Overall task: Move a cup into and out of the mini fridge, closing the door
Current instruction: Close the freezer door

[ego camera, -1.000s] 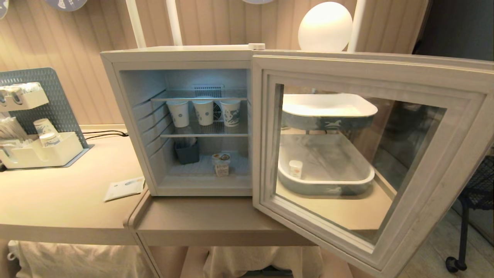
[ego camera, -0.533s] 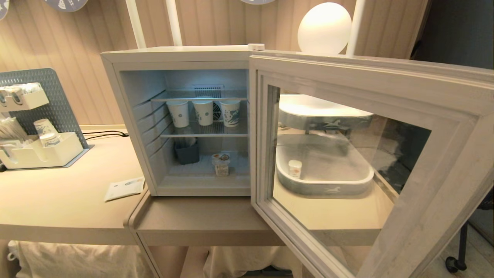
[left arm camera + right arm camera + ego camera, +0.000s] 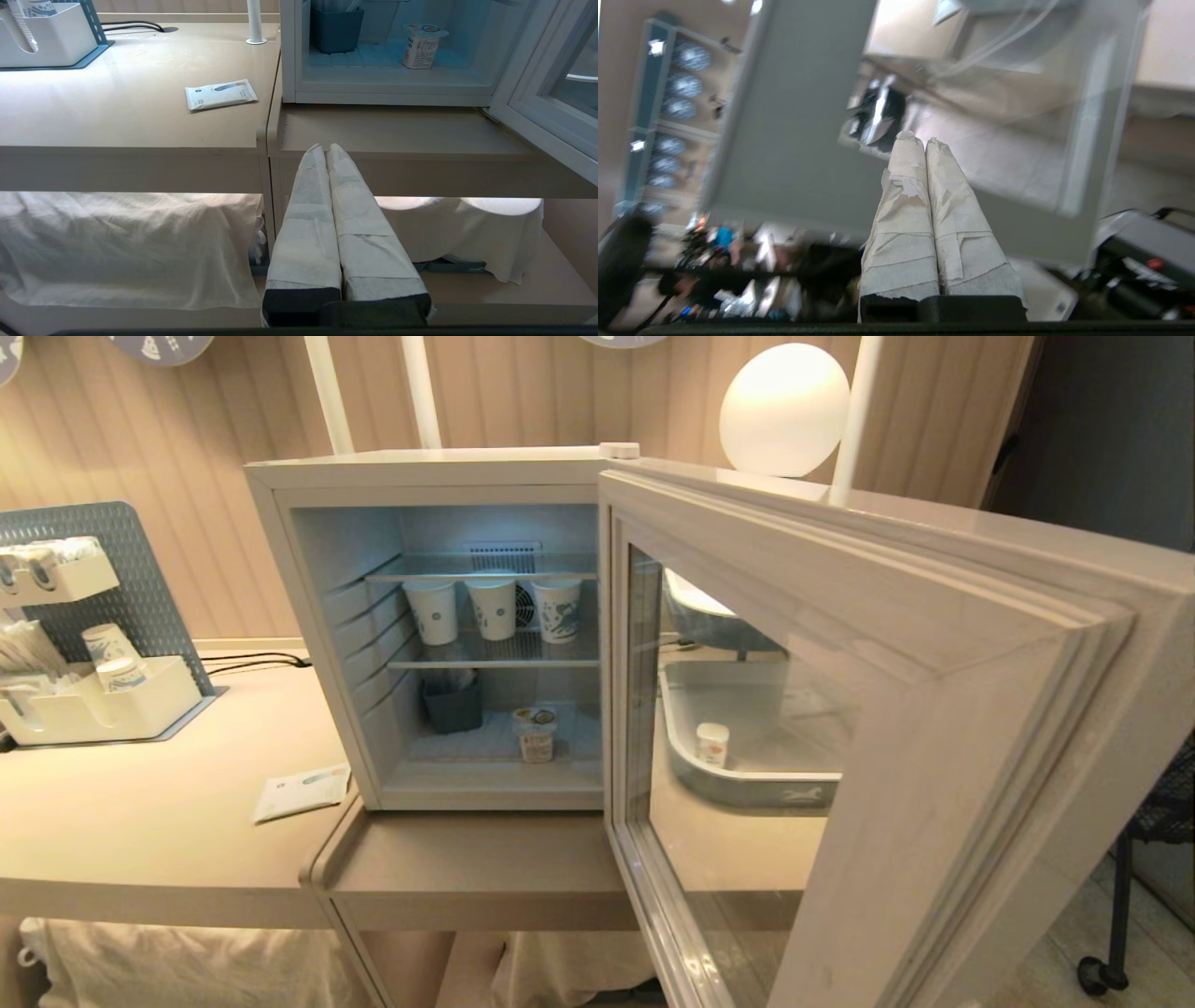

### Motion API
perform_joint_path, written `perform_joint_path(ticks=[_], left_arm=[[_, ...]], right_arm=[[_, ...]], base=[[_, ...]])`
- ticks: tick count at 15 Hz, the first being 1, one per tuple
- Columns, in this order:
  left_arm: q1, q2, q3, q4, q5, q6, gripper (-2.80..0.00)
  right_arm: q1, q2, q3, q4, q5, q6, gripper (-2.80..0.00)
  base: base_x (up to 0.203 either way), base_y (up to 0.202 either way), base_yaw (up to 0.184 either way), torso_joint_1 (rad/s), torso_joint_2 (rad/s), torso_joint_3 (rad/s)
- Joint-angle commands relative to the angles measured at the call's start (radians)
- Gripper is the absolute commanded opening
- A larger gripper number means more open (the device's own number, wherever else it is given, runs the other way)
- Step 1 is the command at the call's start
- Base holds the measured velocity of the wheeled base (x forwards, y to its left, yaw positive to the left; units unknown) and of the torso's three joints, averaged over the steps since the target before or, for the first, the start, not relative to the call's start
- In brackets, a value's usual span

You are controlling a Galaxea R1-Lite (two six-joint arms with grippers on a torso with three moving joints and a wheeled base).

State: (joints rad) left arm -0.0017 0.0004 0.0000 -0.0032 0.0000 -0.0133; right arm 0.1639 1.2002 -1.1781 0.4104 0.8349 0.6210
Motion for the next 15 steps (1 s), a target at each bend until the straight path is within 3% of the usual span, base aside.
perform_joint_path(ticks=[1,3,7,9,15], left_arm=[[0.0,0.0,0.002,0.0,0.0,-0.001,-2.8],[0.0,0.0,0.002,-0.001,0.0,-0.001,-2.8],[0.0,0.0,0.002,0.0,0.0,-0.002,-2.8],[0.0,0.0,0.002,-0.001,0.0,-0.001,-2.8],[0.0,0.0,0.002,-0.001,0.0,-0.002,-2.8]], right_arm=[[0.157,0.184,-0.001,-0.139,-0.246,0.015,-2.8],[0.29,0.291,-0.023,-0.246,-0.37,0.022,-2.8],[0.492,0.458,-0.17,-0.291,-0.519,0.025,-2.8],[0.553,0.558,-0.268,-0.284,-0.611,0.016,-2.8],[0.67,0.853,-0.665,-0.143,-0.728,-0.009,-2.8]], base=[[0.0,0.0,0.0,0.0,0.0,0.0],[0.0,0.0,0.0,0.0,0.0,0.0],[0.0,0.0,0.0,0.0,0.0,0.0],[0.0,0.0,0.0,0.0,0.0,0.0],[0.0,0.0,0.0,0.0,0.0,0.0]])
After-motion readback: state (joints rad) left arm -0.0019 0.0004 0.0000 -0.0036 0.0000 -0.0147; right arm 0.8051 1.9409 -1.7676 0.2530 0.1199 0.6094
